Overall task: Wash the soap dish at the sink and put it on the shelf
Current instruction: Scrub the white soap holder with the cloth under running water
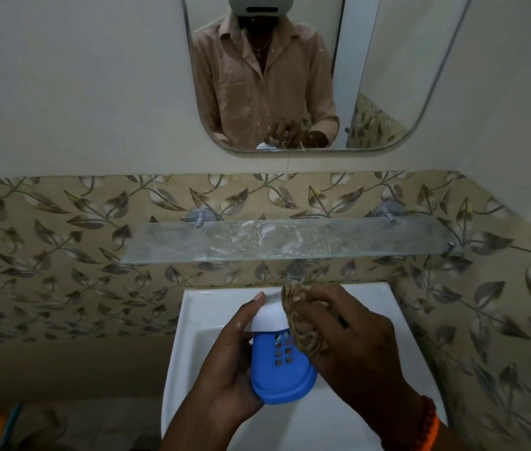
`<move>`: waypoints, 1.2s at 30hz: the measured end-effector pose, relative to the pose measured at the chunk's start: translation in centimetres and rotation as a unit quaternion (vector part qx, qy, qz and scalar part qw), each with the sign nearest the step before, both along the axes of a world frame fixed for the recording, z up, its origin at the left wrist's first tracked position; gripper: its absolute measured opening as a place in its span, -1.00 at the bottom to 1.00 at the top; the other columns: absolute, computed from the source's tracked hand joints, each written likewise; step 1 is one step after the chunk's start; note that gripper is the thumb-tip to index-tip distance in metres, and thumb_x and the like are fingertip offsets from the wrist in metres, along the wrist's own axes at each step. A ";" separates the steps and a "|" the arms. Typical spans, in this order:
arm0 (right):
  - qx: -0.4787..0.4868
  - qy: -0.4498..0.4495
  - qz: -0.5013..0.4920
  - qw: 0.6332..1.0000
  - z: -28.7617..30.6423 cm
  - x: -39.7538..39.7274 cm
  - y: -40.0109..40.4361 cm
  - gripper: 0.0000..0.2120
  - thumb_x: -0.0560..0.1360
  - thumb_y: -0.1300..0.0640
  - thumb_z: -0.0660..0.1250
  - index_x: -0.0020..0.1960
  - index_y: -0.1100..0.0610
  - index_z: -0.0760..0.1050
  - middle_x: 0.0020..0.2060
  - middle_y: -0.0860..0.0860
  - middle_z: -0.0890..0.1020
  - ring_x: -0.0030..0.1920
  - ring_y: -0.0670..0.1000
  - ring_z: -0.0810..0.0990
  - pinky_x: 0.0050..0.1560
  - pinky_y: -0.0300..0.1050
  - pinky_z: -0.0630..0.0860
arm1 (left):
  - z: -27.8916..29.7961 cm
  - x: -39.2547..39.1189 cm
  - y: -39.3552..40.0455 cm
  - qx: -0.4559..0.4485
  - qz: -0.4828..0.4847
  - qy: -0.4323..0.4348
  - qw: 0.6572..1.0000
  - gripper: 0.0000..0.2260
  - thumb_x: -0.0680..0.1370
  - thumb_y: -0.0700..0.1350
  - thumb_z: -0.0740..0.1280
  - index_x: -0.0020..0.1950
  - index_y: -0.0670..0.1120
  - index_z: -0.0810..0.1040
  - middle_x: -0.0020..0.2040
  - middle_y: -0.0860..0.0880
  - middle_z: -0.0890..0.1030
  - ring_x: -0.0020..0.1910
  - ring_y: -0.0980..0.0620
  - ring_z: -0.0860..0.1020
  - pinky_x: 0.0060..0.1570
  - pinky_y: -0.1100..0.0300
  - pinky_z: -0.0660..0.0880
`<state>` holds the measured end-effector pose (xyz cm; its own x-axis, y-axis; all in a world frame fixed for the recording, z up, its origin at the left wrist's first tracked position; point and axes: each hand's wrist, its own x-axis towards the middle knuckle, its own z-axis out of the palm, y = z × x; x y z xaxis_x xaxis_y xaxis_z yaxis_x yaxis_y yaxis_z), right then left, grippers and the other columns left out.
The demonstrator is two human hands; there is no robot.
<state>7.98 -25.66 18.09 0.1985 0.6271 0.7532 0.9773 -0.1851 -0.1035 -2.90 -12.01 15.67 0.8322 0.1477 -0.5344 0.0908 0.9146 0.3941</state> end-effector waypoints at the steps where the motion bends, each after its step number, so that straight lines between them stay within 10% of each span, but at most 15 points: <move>1: -0.029 0.026 0.001 0.999 0.3 -0.1 -0.1 -0.70 0.40 0.17 0.52 0.13 0.17 0.65 0.03 0.10 0.69 -0.10 0.03 0.71 -0.23 -0.11 0.69 | 0.0 -0.1 0.0 -0.002 0.003 -0.002 1.000 -0.62 0.37 0.00 0.57 0.07 -0.23 0.75 0.05 -0.27 0.72 -0.08 -0.27 0.72 -0.05 -0.14 0.65; 4: -0.141 0.030 0.050 0.988 1.0 -0.5 -0.6 -0.43 0.31 0.13 0.58 0.30 0.06 0.54 0.19 0.06 0.63 0.03 0.01 0.68 -0.12 -0.21 0.69 | 0.0 -0.2 0.0 -0.002 -0.002 -0.008 1.000 -0.60 0.43 0.01 0.53 0.14 -0.23 0.72 0.10 -0.27 0.71 -0.02 -0.26 0.71 0.00 -0.12 0.64; 8: -0.175 0.074 0.125 0.974 1.9 -0.2 -1.7 -0.54 0.45 -0.09 0.42 0.33 -0.07 0.51 0.31 -0.07 0.51 0.19 -0.10 0.55 0.12 -0.39 0.43 | 0.2 -0.5 0.8 0.008 0.013 -0.026 1.000 -0.57 0.43 0.00 0.51 0.20 -0.22 0.70 0.12 -0.28 0.70 -0.02 -0.26 0.71 -0.04 -0.12 0.64; 26: 0.067 0.310 0.065 0.946 1.2 2.0 -1.7 -0.77 0.44 0.38 0.49 0.02 0.12 0.71 -0.03 -0.09 0.68 -0.03 -0.12 0.67 -0.05 -0.16 0.62 | 0.8 -0.8 -0.1 -0.031 0.030 -0.104 0.994 -0.31 0.10 -0.20 0.73 0.22 -0.22 0.69 0.11 -0.28 0.71 -0.06 -0.27 0.72 -0.15 -0.11 0.66; 36: 0.146 0.450 0.092 0.876 0.9 -0.8 -2.1 -0.95 0.48 0.19 0.50 -0.07 0.13 0.72 -0.10 -0.04 0.72 -0.07 0.01 0.71 -0.03 -0.05 0.64 | 0.8 -1.4 -0.1 -0.019 -0.009 -0.129 0.991 -0.33 0.20 -0.22 0.70 0.28 -0.26 0.64 0.24 -0.29 0.65 0.07 -0.26 0.70 -0.02 -0.11 0.66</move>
